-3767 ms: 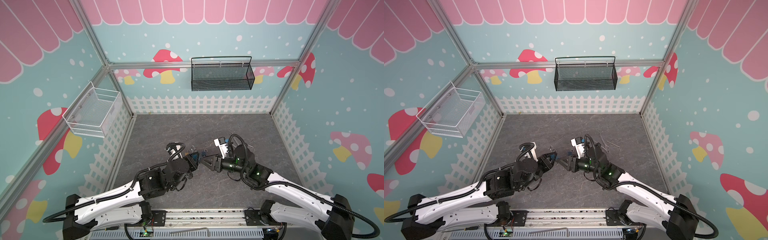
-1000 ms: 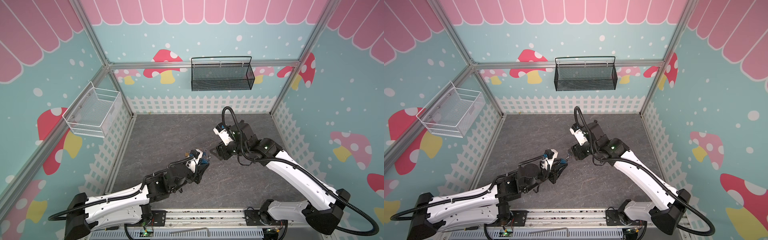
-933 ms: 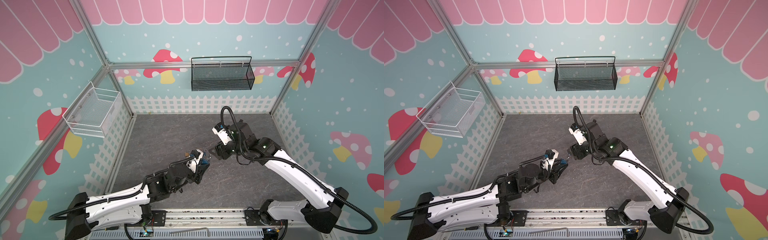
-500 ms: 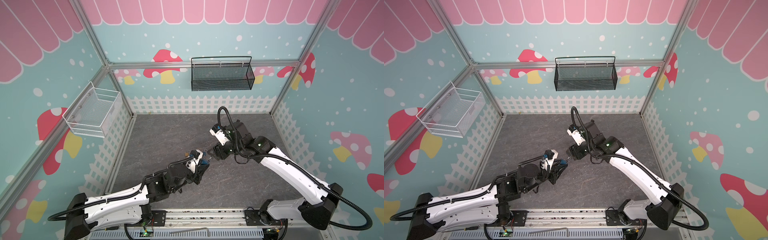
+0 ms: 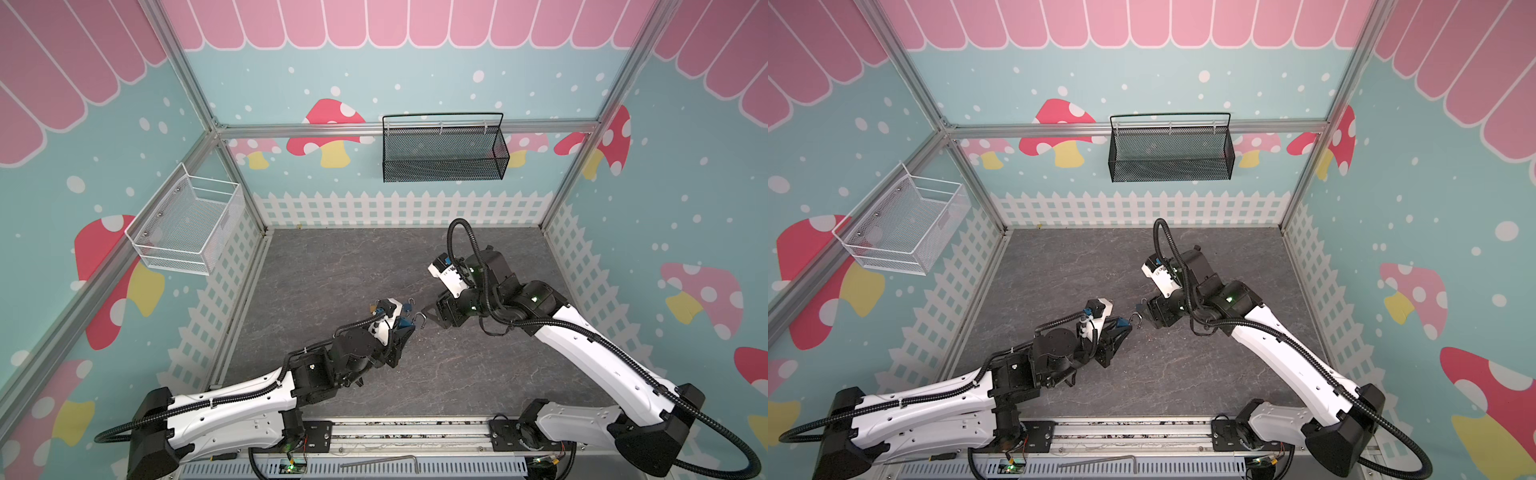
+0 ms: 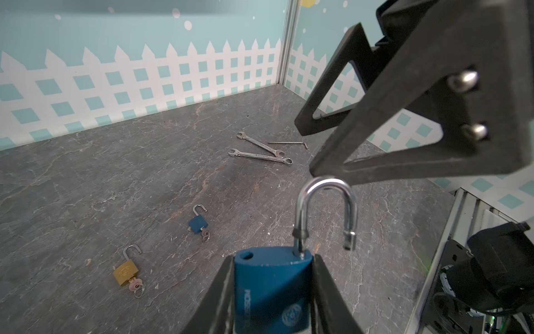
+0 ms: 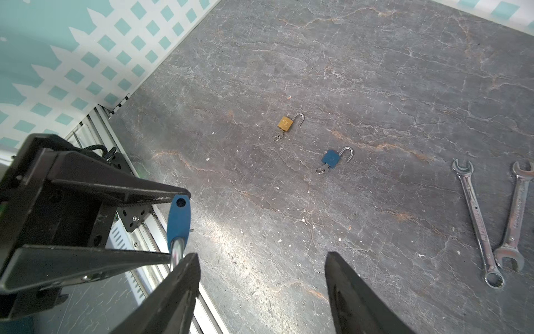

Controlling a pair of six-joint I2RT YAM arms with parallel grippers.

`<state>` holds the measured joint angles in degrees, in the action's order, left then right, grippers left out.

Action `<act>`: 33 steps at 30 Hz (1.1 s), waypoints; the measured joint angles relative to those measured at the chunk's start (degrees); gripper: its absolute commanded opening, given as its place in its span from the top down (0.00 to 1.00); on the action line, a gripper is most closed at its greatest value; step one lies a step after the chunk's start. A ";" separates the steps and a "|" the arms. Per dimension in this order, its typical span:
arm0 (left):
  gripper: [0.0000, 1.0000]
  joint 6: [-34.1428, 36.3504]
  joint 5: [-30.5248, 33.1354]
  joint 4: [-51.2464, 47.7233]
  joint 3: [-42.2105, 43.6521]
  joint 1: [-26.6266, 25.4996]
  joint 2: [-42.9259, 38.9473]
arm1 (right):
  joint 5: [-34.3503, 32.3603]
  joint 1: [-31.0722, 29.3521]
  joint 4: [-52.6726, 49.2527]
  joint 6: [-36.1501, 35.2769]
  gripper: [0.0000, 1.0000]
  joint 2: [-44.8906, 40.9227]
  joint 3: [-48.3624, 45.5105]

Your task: Unlock with the key

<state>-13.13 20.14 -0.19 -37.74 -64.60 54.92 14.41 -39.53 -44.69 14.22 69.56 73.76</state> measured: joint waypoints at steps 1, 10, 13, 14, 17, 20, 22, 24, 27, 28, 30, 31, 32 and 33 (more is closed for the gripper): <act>1.00 -0.13 0.17 0.00 0.00 0.00 0.11 | -0.68 0.17 -0.17 0.17 0.25 -0.13 -0.11; 1.00 -9.51 3.32 -6.32 -7.06 -0.04 10.36 | -8.70 5.46 1.97 4.68 0.15 -4.26 -5.75; 1.00 -15.67 3.98 -10.23 -10.95 -0.15 16.31 | -10.03 8.83 3.56 6.43 0.14 -6.27 -10.47; 1.00 -18.25 4.28 -11.91 -12.35 -0.37 18.60 | -10.38 10.25 4.57 7.26 0.14 -6.99 -12.61; 1.00 -25.83 4.76 -16.13 -16.04 -1.31 25.24 | -10.32 13.38 6.91 9.27 0.13 -8.94 -18.27; 1.00 -33.24 4.50 -20.48 -19.98 -2.10 32.68 | -8.83 16.41 9.66 11.08 0.13 -10.84 -23.26; 1.00 -37.07 3.87 -23.15 -22.80 -2.29 37.48 | -7.52 18.25 11.45 11.98 0.13 -11.56 -25.83; 1.00 -40.35 3.15 -26.08 -26.10 -2.36 42.42 | -6.14 19.89 13.44 12.74 0.13 -12.02 -28.26; 1.00 -43.47 2.75 -29.64 -30.27 -2.43 47.84 | -3.98 22.38 15.87 13.49 0.13 -12.26 -31.19; 1.00 -44.19 2.75 -30.53 -31.32 -2.51 49.16 | -3.37 23.23 16.28 13.60 0.13 -12.26 -31.85; 1.00 -45.51 2.78 -31.98 -32.92 -2.60 51.28 | -1.95 25.20 17.31 13.79 0.13 -12.28 -33.03; 1.00 -45.97 2.78 -32.44 -33.38 -2.62 52.02 | -1.44 25.97 17.75 13.79 0.13 -12.33 -33.42; 1.00 -46.38 2.78 -32.96 -33.90 -2.62 52.74 | -0.72 26.91 18.32 13.79 0.13 -12.39 -33.83; 1.00 -46.80 2.78 -33.31 -34.38 -2.62 53.55 | -0.24 27.54 18.69 13.79 0.13 -12.46 -34.14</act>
<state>-59.92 22.92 -33.50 -72.12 -67.22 108.47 14.17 -11.99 -26.00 28.01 57.10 39.62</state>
